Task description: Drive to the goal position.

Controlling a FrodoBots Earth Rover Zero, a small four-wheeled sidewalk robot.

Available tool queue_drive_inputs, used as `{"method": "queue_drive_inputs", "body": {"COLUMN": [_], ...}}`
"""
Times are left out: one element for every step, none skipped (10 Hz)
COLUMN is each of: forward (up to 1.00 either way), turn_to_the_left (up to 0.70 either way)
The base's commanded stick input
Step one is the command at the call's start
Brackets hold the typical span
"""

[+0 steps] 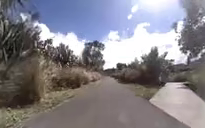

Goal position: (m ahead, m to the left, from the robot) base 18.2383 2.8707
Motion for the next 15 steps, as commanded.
{"method": "queue_drive_inputs", "body": {"forward": [0.85,0.87,0.92,0.98,1.0,1.0,1.0,1.0,1.0,1.0,1.0,1.0,1.0,1.0,1.0], "turn_to_the_left": [0.0,0.0,0.0,0.0,0.0,0.0,0.0,0.0,0.0,0.0,0.0,0.0,0.0,0.0,0.0]}}
